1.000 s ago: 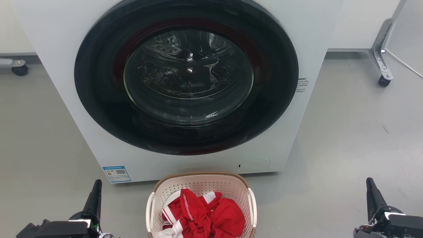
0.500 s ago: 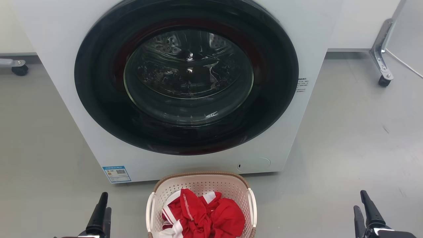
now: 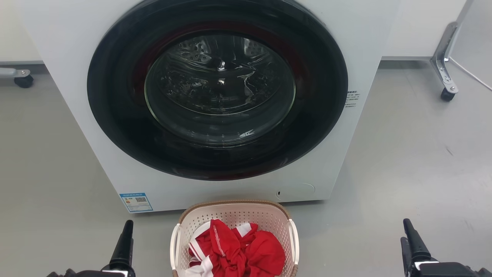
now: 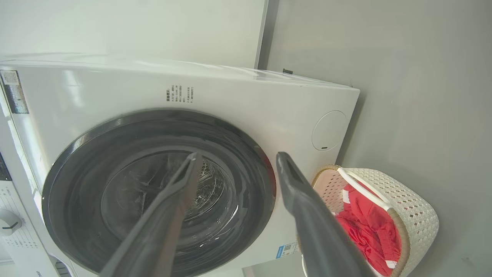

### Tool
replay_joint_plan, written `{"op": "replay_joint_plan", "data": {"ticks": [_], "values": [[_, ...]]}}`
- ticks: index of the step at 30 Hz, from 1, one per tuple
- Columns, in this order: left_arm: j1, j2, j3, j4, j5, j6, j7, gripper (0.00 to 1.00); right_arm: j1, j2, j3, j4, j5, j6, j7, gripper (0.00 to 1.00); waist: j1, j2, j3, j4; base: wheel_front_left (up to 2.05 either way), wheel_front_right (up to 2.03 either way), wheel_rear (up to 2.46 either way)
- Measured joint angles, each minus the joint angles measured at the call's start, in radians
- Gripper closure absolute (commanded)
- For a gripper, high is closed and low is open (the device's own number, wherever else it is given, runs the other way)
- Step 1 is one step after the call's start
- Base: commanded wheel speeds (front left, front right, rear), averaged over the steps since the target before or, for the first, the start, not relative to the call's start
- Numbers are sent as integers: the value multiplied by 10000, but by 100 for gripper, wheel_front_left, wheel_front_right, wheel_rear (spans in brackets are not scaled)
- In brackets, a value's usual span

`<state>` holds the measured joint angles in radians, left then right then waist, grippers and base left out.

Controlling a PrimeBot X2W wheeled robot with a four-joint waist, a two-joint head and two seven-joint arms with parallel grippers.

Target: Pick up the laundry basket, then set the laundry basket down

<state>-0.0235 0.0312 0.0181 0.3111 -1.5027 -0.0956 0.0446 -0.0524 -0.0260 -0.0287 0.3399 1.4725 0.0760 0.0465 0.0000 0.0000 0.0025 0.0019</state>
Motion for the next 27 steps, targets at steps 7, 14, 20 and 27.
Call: {"op": "replay_joint_plan", "data": {"ticks": [7,14,20,27], "values": [[2,4,-286,-288,1085,267,-228,0,-55,-4,495,-111,-1131,-178,-272,0,0,0,8,14,0,0,0],[4,52,-623,-537,2458,520,-481,0,-196,-33,957,-196,-2464,-380,-495,0,0,0,4,33,0,0,0],[8,245,-936,-700,3802,688,-732,0,-195,-88,1243,-284,-3492,-541,-754,0,0,0,-14,50,0,0,0],[41,339,-1214,-936,5237,869,-980,0,-191,-113,1419,-408,-4627,-686,-1016,0,0,1,-40,60,0,0,0]]}}
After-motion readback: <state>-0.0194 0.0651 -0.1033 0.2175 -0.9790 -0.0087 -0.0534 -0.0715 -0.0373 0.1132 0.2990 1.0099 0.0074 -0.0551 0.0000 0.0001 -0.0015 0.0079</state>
